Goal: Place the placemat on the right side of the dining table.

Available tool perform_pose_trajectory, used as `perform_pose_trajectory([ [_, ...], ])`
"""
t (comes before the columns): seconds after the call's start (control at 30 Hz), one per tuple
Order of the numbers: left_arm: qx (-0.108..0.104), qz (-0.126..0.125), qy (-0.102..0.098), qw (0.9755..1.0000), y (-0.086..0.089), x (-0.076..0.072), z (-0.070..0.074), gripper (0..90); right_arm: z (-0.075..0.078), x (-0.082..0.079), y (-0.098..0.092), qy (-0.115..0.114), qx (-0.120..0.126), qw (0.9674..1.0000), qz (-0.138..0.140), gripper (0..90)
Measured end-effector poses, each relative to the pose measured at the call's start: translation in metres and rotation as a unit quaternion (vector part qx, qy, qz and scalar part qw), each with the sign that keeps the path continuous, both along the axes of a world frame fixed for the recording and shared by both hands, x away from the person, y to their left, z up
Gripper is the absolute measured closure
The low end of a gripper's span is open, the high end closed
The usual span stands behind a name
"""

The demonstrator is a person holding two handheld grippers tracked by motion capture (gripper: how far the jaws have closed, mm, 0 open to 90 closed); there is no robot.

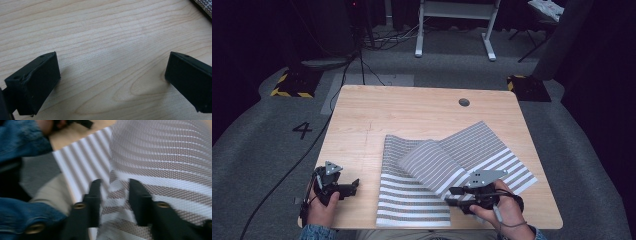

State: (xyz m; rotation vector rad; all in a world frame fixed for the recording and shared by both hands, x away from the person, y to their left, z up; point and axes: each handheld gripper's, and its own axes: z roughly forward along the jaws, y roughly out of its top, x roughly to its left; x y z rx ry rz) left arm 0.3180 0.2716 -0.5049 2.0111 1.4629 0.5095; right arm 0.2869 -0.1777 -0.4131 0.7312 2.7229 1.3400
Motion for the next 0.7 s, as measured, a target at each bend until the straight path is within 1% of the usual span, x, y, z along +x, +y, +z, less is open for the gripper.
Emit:
perform_pose_trajectory([
  [0.03, 0.0, 0.0, 0.0, 1.0, 0.0, 0.0, 0.0, 0.0, 0.0, 0.0, 0.0, 0.0, 0.0, 1.0, 0.0, 49.7],
  [0.07, 0.0, 0.0, 0.0, 1.0, 0.0, 0.0, 0.0, 0.0, -0.003, -0.004, 0.003, 0.016, 0.019, 0.9992, 0.032, 46.4],
  [0.1, 0.0, 0.0, 0.0, 1.0, 0.0, 0.0, 0.0, 0.0, -0.003, -0.004, 0.003, 0.016, 0.019, 0.9992, 0.032, 46.4],
  [0.13, 0.0, 0.0, 0.0, 1.0, 0.0, 0.0, 0.0, 0.0, -0.002, -0.005, 0.004, 0.019, 0.026, 0.9989, 0.035, 44.2],
  [0.17, 0.0, 0.0, 0.0, 1.0, 0.0, 0.0, 0.0, 0.0, 0.0, -0.005, 0.002, 0.012, 0.036, 0.9987, 0.035, 43.8],
  [0.23, 0.0, 0.0, 0.0, 1.0, 0.0, 0.0, 0.0, 0.0, 0.005, -0.003, -0.003, -0.004, 0.039, 0.9991, 0.018, 43.3],
  [0.3, 0.0, 0.0, 0.0, 1.0, 0.0, 0.0, 0.0, 0.0, 0.01, 0.002, -0.012, -0.022, 0.039, 0.9989, -0.01, 43.2],
  [0.37, 0.0, 0.0, 0.0, 1.0, 0.0, 0.0, 0.0, 0.0, 0.013, 0.005, -0.023, -0.035, 0.033, 0.998, -0.04, 42.2],
  [0.43, 0.0, 0.0, 0.0, 1.0, 0.0, 0.0, 0.0, 0.0, 0.015, 0.009, -0.035, -0.045, 0.027, 0.996, -0.072, 41.1],
  [0.47, 0.0, 0.0, 0.0, 1.0, 0.0, 0.0, 0.0, 0.0, 0.016, 0.013, -0.048, -0.055, 0.018, 0.9925, -0.108, 39.8],
  [0.5, 0.0, 0.0, 0.0, 1.0, 0.0, 0.0, 0.0, 0.0, 0.016, 0.013, -0.048, -0.055, 0.018, 0.9925, -0.108, 39.8],
  [0.57, 0.0, 0.0, 0.0, 1.0, 0.0, 0.0, 0.0, 0.0, 0.014, 0.017, -0.062, -0.058, 0.009, 0.9885, -0.139, 38.5],
  [0.6, 0.0, 0.0, 0.0, 1.0, 0.0, 0.0, 0.0, 0.0, 0.012, 0.021, -0.071, -0.061, 0.004, 0.9855, -0.158, 38.0],
  [0.63, 0.0, 0.0, 0.0, 1.0, 0.0, 0.0, 0.0, 0.0, 0.01, 0.023, -0.077, -0.061, -0.001, 0.9837, -0.169, 37.4],
  [0.67, 0.0, 0.0, 0.0, 1.0, 0.0, 0.0, 0.0, 0.0, 0.008, 0.026, -0.084, -0.063, -0.007, 0.9806, -0.186, 37.0],
  [0.7, 0.0, 0.0, 0.0, 1.0, 0.0, 0.0, 0.0, 0.0, 0.002, 0.031, -0.097, -0.063, -0.022, 0.9751, -0.211, 36.6],
])
